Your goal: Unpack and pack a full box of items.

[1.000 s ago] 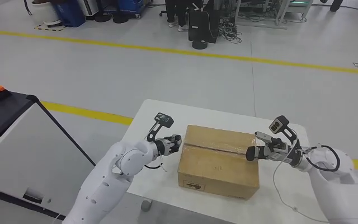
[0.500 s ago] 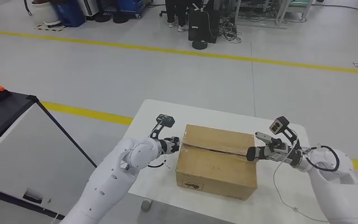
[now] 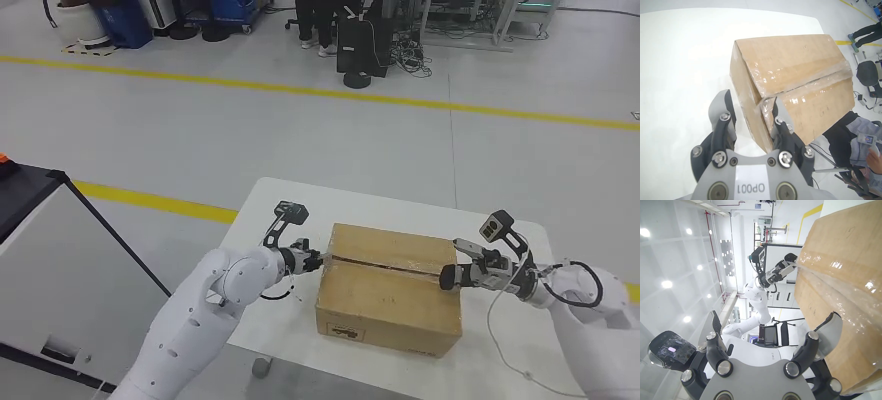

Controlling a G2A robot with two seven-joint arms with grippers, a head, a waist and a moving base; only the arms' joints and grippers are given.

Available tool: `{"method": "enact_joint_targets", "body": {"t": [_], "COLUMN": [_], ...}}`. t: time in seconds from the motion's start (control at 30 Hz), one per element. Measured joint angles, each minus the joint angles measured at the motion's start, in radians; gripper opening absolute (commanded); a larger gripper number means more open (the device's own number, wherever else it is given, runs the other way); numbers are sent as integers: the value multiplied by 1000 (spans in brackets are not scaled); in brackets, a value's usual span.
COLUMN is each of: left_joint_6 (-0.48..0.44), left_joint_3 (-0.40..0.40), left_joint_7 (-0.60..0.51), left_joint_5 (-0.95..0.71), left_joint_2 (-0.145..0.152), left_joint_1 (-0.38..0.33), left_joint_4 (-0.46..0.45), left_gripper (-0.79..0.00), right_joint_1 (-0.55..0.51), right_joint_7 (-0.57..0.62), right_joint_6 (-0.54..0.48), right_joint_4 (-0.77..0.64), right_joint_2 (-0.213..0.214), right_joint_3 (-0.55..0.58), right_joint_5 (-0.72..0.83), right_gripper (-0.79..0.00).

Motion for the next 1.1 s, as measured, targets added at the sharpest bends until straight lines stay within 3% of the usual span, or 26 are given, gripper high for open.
{"method": "enact_joint_targets", "body": {"t": [0.33,0.47,0.6,0.77,1.1], "left_joint_6": [44,-41,-103,-88,-56], "left_joint_3": [-103,-99,-72,-33,-19], "left_joint_7": [78,161,212,229,251], "left_joint_5": [33,-36,-63,-47,-66], "left_joint_2": [18,15,12,6,-1], "left_joint_1": [86,115,129,119,104], "left_joint_4": [-136,-177,-158,-108,-76], "left_gripper": [0,0,0,0,0], "right_joint_1": [9,19,35,55,94], "right_joint_7": [-24,-105,-223,-308,-365], "right_joint_6": [-6,-28,-11,38,115], "right_joint_4": [-5,-29,-57,-58,1], "right_joint_2": [-9,-19,-25,-32,-44], "right_joint_3": [-23,-58,-92,-126,-182], "right_joint_5": [56,51,-19,-68,-96], "right_gripper": [0,0,0,0,0]}}
